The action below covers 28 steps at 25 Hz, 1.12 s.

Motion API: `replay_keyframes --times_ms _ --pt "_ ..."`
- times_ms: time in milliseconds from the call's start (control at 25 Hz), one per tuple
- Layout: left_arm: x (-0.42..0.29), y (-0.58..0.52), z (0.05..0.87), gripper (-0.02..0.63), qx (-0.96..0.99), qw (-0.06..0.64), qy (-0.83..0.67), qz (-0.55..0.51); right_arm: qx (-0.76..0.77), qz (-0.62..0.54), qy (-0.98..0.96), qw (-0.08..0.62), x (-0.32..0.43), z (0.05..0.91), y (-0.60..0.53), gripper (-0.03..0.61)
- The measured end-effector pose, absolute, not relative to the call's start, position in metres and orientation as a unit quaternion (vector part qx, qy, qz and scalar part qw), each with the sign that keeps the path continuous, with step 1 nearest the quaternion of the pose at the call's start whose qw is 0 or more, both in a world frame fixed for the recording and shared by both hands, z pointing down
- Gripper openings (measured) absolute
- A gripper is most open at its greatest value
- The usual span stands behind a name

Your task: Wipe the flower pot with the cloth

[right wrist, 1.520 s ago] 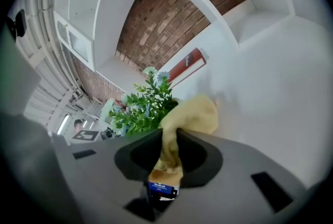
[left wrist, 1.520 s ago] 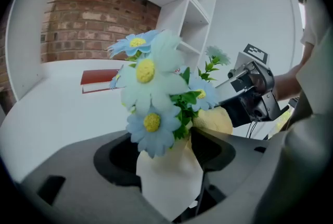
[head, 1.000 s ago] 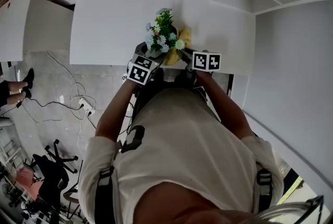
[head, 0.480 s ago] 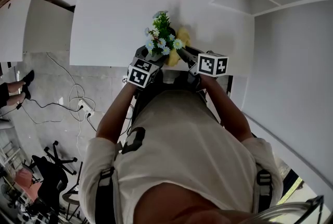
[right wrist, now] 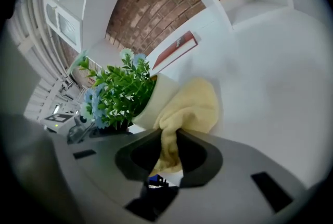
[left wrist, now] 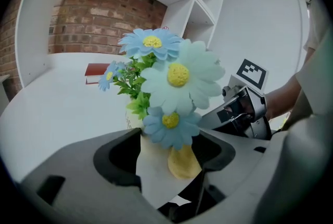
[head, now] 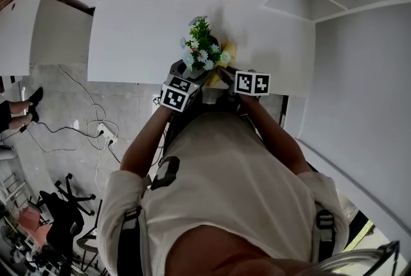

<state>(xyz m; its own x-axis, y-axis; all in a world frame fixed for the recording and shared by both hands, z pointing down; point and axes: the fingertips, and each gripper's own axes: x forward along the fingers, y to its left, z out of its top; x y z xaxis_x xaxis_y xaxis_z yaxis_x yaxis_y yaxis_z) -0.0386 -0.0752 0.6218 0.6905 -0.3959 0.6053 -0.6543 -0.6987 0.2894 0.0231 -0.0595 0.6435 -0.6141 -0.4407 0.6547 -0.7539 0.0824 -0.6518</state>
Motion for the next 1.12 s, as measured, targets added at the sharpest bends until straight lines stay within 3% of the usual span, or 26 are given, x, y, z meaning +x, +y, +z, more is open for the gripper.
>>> replay_keyframes --times_ms 240,520,920,1120 --pt "-0.034 -0.073 0.621 0.307 0.885 0.259 -0.293 0.254 0.427 0.534 -0.713 0.155 0.032 0.637 -0.066 0.089" --pt "-0.021 -0.069 0.618 0.305 0.886 0.279 -0.286 0.235 0.424 0.511 -0.742 0.093 0.028 0.581 -0.085 0.089" --pt "-0.012 -0.059 0.628 0.281 0.892 0.268 -0.243 0.271 0.446 0.519 -0.712 0.159 0.033 0.637 -0.080 0.086" --pt "-0.031 -0.070 0.623 0.281 0.901 0.238 -0.240 0.271 0.442 0.522 -0.712 0.158 0.037 0.644 -0.081 0.089"
